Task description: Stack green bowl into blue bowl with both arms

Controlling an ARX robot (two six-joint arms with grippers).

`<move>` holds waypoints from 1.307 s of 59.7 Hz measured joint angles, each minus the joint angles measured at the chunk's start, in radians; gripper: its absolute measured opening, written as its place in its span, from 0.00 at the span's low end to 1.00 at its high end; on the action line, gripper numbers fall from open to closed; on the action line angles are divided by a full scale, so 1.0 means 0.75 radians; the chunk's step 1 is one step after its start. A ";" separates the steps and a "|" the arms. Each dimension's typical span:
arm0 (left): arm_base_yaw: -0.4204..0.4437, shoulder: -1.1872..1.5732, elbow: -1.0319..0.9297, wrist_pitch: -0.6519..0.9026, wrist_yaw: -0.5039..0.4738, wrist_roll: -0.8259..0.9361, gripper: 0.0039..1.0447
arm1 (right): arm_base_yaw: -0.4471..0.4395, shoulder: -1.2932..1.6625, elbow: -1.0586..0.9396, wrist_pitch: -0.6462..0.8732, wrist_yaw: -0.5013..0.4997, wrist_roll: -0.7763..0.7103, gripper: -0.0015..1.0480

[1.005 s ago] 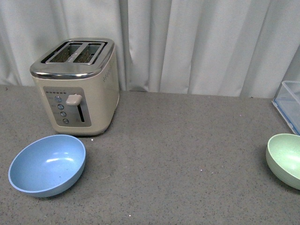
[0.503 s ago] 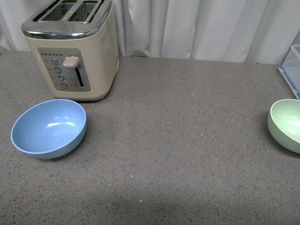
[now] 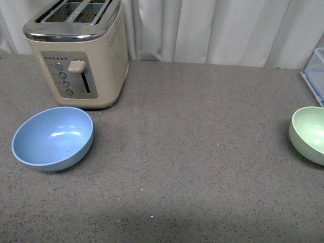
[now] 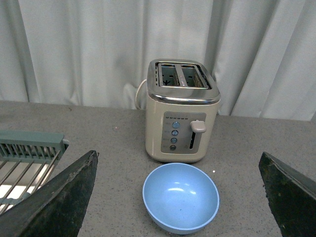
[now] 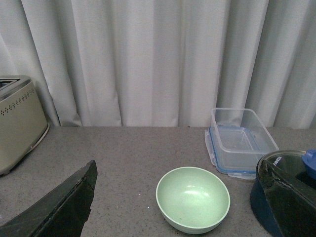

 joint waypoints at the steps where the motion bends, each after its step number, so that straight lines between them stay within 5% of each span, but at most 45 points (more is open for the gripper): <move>1: 0.000 0.000 0.000 0.000 0.000 -0.001 0.94 | 0.000 0.000 0.000 0.000 0.000 0.001 0.91; 21: 0.000 0.001 0.000 -0.001 0.000 -0.001 0.94 | 0.000 0.000 0.000 0.000 0.000 0.001 0.91; 28: -0.069 0.342 0.210 -0.522 0.031 -0.421 0.94 | 0.000 0.000 0.000 0.000 -0.001 0.000 0.91; 33: -0.123 0.481 0.232 -0.637 0.005 -0.681 0.94 | 0.000 0.000 0.000 0.000 0.000 0.000 0.91; 44: -0.117 0.767 0.265 -0.447 -0.057 -0.914 0.94 | 0.000 0.000 0.000 0.000 0.000 0.000 0.91; 61: -0.075 1.464 0.431 -0.016 -0.082 -0.928 0.94 | 0.000 0.000 0.000 0.000 0.000 0.001 0.91; 78: -0.076 1.882 0.580 0.113 -0.139 -0.913 0.94 | 0.000 0.000 0.000 0.000 0.000 0.001 0.91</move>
